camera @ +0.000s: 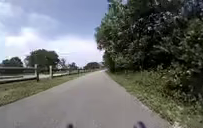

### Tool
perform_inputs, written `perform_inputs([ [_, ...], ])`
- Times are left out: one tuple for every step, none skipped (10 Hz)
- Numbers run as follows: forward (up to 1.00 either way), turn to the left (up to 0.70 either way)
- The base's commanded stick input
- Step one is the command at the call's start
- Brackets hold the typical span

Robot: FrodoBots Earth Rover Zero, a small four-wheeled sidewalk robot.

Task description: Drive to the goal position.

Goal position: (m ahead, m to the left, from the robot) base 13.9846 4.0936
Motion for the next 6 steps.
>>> perform_inputs([
  [0.70, 0.00],
  [0.70, 0.00],
  [0.70, 0.00],
  [0.70, 0.00],
  [0.70, 0.00],
  [0.70, 0.00],
])
